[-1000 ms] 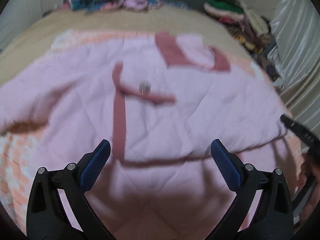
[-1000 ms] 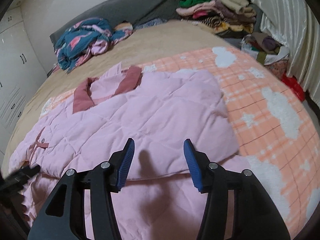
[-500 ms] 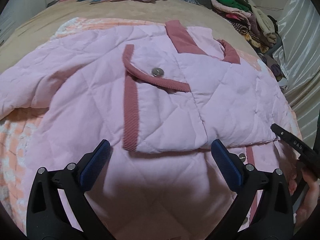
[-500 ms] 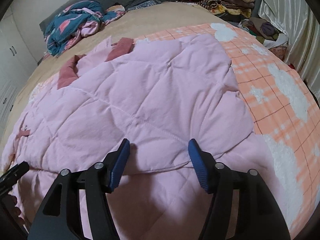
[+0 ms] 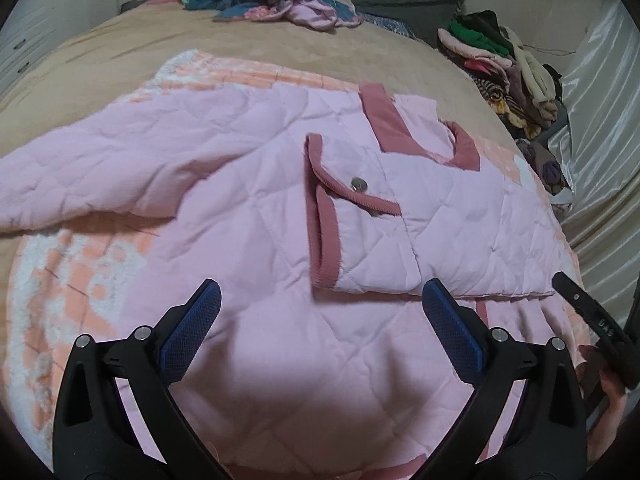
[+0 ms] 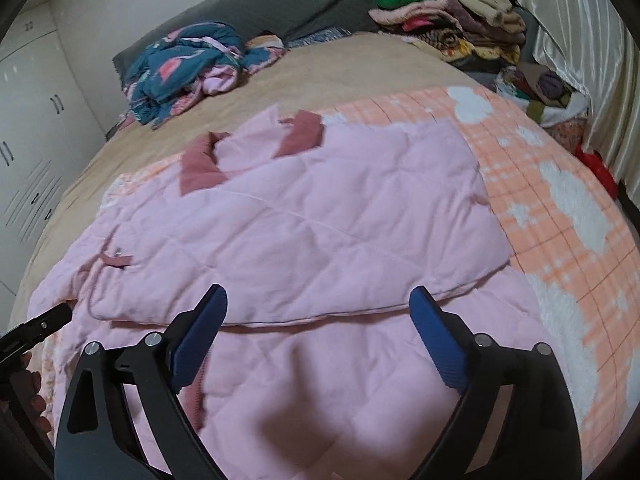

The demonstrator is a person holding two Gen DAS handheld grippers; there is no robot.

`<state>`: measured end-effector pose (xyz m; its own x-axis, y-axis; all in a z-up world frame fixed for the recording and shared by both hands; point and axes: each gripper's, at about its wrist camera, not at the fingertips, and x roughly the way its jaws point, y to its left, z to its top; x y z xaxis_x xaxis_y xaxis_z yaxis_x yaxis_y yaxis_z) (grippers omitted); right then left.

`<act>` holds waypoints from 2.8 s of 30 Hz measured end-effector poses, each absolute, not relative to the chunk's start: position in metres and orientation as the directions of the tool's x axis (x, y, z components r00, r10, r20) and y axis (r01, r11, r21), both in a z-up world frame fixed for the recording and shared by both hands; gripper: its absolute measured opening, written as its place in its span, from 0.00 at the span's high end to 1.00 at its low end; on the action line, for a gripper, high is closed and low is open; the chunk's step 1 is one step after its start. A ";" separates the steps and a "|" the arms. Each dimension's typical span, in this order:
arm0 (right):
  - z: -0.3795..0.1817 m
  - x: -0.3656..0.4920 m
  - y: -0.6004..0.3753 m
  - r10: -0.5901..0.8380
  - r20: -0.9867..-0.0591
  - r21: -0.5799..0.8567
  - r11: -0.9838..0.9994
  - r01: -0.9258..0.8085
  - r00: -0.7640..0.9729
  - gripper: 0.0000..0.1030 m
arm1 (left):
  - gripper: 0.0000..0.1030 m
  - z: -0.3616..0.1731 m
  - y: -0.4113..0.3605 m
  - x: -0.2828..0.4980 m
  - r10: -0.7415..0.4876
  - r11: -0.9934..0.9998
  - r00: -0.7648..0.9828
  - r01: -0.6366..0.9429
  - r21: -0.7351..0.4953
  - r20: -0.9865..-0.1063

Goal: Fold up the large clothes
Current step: 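Move the left tool toward the jacket's other sleeve, then close the left tool on the cuff of the other sleeve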

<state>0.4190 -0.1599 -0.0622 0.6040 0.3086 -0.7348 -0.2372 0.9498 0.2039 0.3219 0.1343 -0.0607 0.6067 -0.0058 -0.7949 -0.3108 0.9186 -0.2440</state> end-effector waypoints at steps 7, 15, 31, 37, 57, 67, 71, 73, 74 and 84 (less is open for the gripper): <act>-0.034 0.404 -0.131 0.336 -0.707 0.187 0.937 -0.294 0.622 0.09 | 0.08 -0.051 0.154 0.313 0.021 0.905 0.617 -0.346 -0.247 -0.787; -0.002 0.386 -0.085 0.375 -0.673 0.165 0.916 -0.365 0.638 0.09 | 0.08 -0.038 0.189 0.300 0.057 0.864 0.636 -0.418 -0.281 -0.770; 0.034 0.365 0.000 0.463 -0.629 0.173 0.866 -0.469 0.624 0.08 | 0.08 -0.017 0.262 0.265 0.201 0.774 0.645 -0.566 -0.284 -0.738; 0.035 0.362 0.030 0.477 -0.633 0.156 0.850 -0.502 0.610 0.08 | 0.08 -0.012 0.285 0.255 0.234 0.738 0.640 -0.607 -0.295 -0.732; 0.025 0.354 0.111 0.545 -0.644 0.148 0.777 -0.612 0.536 0.08 | 0.08 -0.020 0.342 0.232 0.264 0.636 0.620 -0.688 -0.349 -0.739; 0.009 0.350 0.151 0.562 -0.664 0.129 0.735 -0.666 0.493 0.08 | 0.08 -0.032 0.379 0.218 0.257 0.555 0.607 -0.730 -0.400 -0.752; 0.002 0.347 0.167 0.560 -0.679 0.111 0.717 -0.689 0.474 0.08 | 0.08 -0.043 0.395 0.212 0.265 0.505 0.585 -0.762 -0.406 -0.767; -0.002 0.347 0.175 0.556 -0.690 0.099 0.707 -0.700 0.464 0.08 | 0.08 -0.049 0.402 0.211 0.265 0.490 0.572 -0.773 -0.403 -0.776; -0.005 0.347 0.179 0.550 -0.696 0.091 0.705 -0.704 0.461 0.08 | 0.08 -0.052 0.405 0.210 0.264 0.484 0.567 -0.778 -0.401 -0.780; -0.029 0.343 0.200 0.550 -0.728 0.099 0.674 -0.732 0.408 0.08 | 0.08 -0.096 0.450 0.193 0.228 0.338 0.513 -0.839 -0.427 -0.828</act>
